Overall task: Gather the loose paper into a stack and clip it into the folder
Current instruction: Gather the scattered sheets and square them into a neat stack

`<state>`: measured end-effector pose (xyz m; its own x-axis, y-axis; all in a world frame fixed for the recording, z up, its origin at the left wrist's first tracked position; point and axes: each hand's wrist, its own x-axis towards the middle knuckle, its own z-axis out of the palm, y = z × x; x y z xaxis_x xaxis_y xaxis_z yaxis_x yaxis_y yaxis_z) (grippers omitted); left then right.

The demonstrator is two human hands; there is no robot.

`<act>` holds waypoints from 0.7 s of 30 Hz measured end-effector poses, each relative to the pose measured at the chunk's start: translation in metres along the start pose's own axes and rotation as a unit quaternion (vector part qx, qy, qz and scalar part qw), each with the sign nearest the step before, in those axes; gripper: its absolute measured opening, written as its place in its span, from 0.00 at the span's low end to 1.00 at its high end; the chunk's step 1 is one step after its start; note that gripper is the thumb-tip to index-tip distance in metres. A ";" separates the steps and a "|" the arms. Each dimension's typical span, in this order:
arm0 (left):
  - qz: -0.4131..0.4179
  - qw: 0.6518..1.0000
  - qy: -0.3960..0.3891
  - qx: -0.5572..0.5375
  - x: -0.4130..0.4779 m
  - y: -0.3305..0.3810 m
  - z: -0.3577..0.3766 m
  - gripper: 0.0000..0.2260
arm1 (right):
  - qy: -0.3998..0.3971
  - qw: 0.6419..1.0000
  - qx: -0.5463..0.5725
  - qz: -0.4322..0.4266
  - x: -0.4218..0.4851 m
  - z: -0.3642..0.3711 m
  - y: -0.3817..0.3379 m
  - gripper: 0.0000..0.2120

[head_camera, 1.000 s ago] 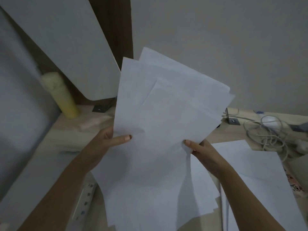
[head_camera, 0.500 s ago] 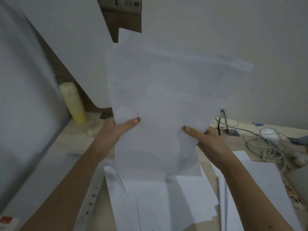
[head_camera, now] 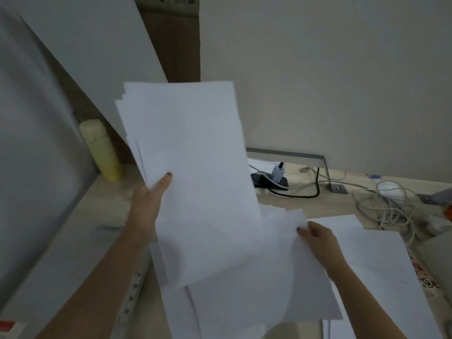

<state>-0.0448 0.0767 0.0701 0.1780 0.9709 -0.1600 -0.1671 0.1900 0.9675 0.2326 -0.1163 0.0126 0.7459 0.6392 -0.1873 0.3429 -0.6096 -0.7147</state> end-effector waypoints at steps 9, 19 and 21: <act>-0.203 0.974 0.067 0.077 -0.011 -0.095 -0.028 0.21 | 0.341 0.902 0.263 -0.025 -0.010 -0.053 -0.039 0.08; -0.300 0.951 0.059 -0.037 -0.053 -0.152 -0.040 0.24 | 0.046 0.904 0.388 0.175 -0.049 0.069 -0.006 0.11; -0.323 0.939 0.077 -0.091 -0.051 -0.161 -0.044 0.27 | 0.022 0.917 0.334 0.218 -0.062 0.100 0.014 0.10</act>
<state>-0.0701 0.0034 -0.0861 0.1581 0.6520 -0.7415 -0.2377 0.7540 0.6124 0.1341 -0.1171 -0.0532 0.7563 0.3736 -0.5371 -0.4092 -0.3704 -0.8339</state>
